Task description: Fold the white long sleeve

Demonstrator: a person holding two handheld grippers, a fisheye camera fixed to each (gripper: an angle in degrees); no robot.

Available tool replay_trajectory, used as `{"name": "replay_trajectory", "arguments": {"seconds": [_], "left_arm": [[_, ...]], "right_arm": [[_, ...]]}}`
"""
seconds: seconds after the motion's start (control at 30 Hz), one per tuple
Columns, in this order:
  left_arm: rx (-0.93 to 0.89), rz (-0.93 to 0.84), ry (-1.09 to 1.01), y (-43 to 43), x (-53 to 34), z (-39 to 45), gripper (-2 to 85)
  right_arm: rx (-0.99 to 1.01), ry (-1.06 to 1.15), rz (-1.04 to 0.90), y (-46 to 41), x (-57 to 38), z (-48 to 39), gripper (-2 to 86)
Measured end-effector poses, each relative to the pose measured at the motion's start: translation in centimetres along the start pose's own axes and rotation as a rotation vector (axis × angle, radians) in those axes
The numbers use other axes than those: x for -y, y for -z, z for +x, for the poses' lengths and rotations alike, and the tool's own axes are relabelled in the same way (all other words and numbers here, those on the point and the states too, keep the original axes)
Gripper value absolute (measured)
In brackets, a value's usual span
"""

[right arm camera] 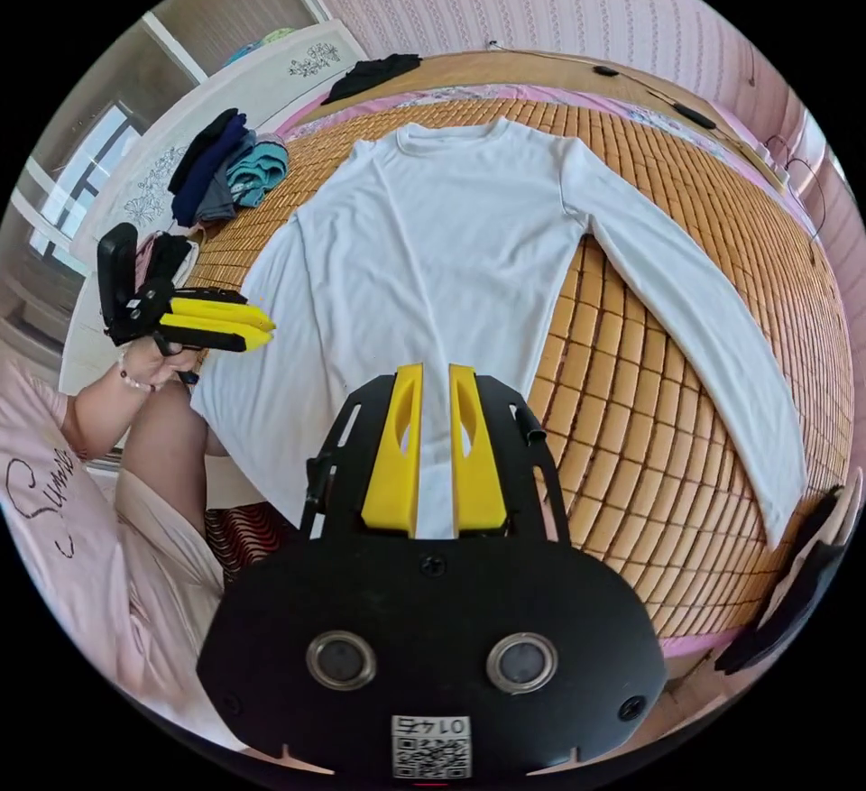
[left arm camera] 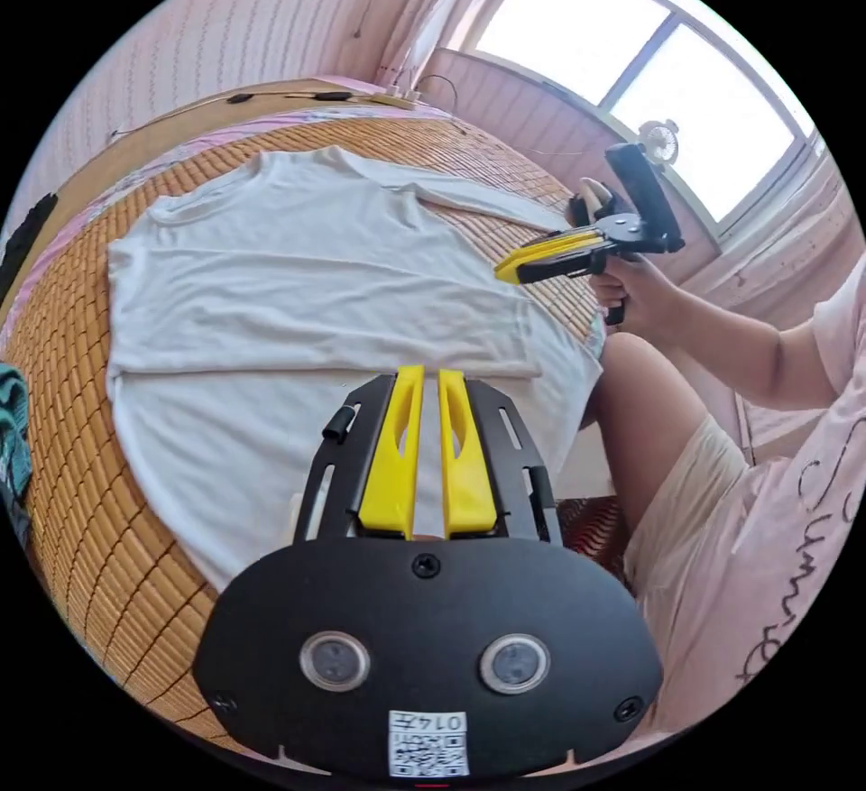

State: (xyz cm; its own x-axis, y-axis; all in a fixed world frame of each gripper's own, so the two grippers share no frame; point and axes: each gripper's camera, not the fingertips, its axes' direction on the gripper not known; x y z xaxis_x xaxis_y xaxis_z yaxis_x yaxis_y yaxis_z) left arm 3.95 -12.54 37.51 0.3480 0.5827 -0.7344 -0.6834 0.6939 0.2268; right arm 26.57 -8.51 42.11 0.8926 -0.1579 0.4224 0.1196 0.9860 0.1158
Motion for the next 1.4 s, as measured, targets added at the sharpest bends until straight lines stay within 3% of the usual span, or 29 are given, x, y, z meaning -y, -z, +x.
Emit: {"name": "replay_trajectory", "arguments": {"seconds": [0.2, 0.4, 0.5, 0.57, 0.73, 0.83, 1.07, 1.4], "left_arm": [[0.031, -0.131, -0.034, -7.5, 2.6, 4.8, 3.1], [0.112, -0.182, -0.036, -8.1, 3.8, 6.6, 2.2], [0.138, -0.170, -0.085, -7.1, 4.8, 8.0, 3.5], [0.159, -0.190, -0.142, -6.7, 6.0, 8.9, 4.2], [0.165, -0.206, -0.312, -6.6, 11.7, 11.6, 4.9], [0.064, -0.330, -0.444, -8.8, 14.2, 14.1, 5.3], [-0.026, -0.457, -0.527, -13.5, 15.3, 19.0, 5.4], [0.124, -0.293, -0.655, -20.6, 31.2, 22.4, 5.5]], "right_arm": [[-0.030, -0.040, 0.017, 1.2, -4.8, 1.2, 0.0], [0.010, -0.034, 0.080, 3.9, -7.5, 2.4, -0.7], [-0.033, -0.103, 0.215, 8.0, -9.6, 4.5, -0.1], [-0.152, -0.241, 0.363, 12.5, -12.0, 8.5, 1.3], [-0.430, -0.649, 0.474, 18.6, -17.5, 19.4, 8.1], [-0.381, -0.827, 0.542, 19.6, -21.8, 23.6, 8.9], [-0.399, -0.871, 0.526, 21.4, -25.9, 27.0, 9.6], [-0.303, -0.880, 0.507, 23.1, -29.2, 28.9, 7.3]]}}
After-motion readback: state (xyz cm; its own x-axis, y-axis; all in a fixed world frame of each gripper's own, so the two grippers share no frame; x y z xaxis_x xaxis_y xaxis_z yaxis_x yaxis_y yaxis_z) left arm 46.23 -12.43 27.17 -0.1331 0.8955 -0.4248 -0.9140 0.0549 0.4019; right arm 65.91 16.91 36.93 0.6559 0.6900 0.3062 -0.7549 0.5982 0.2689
